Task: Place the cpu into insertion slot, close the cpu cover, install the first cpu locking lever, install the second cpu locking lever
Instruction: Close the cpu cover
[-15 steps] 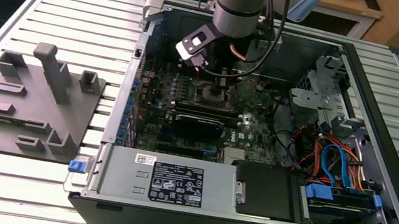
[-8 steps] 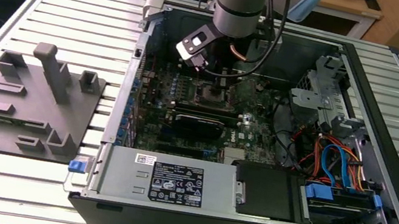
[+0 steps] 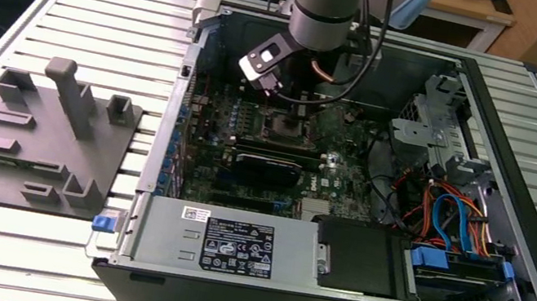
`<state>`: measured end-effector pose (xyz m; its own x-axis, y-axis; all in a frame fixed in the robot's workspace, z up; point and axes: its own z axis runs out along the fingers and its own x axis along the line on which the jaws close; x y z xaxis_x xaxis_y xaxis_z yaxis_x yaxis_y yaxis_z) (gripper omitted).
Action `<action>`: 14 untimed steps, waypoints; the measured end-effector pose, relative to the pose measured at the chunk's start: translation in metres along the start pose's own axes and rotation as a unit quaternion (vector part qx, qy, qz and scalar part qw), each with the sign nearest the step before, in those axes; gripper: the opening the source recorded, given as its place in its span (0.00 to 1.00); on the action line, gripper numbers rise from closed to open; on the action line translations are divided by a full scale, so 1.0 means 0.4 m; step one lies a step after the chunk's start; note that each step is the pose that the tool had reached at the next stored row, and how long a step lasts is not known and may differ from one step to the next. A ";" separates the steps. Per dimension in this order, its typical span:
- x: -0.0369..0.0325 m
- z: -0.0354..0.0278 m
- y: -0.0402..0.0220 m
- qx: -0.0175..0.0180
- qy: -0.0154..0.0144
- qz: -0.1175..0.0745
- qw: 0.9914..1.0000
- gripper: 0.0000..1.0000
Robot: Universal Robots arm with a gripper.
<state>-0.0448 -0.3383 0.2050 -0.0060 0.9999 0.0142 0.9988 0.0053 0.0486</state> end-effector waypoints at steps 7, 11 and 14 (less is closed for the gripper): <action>0.000 0.000 0.003 0.001 0.000 0.000 1.000 0.10; 0.000 -0.008 0.003 0.001 0.000 0.001 1.000 0.10; 0.000 -0.018 0.004 0.001 0.000 0.001 1.000 0.10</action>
<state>-0.0437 -0.3384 0.2123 -0.0049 0.9999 0.0140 0.9989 0.0042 0.0472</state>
